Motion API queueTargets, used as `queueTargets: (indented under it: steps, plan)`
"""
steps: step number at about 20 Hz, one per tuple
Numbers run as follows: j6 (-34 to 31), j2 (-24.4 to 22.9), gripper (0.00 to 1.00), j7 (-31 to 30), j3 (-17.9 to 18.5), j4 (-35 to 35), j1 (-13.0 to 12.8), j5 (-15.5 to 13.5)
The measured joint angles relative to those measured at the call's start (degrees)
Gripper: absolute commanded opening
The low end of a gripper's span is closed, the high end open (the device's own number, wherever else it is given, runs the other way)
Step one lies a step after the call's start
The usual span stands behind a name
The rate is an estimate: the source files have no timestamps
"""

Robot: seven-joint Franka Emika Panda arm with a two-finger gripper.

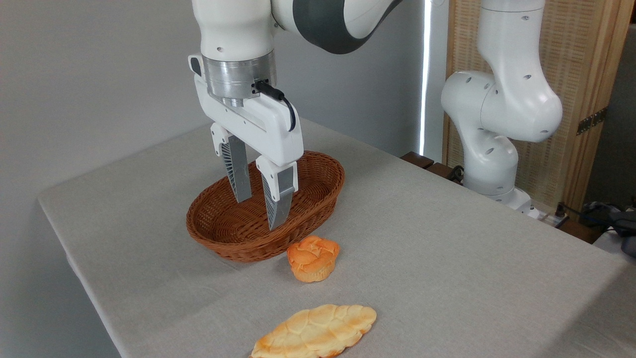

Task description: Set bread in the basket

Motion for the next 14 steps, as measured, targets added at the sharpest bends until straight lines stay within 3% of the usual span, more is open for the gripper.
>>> queueTargets:
  steps: [11,14]
  plan:
    - [-2.56,0.55,1.0,0.04,0.15,-0.02,0.19,1.24]
    - [-2.39,1.13,1.0,2.95,0.15,-0.02,0.19,1.25]
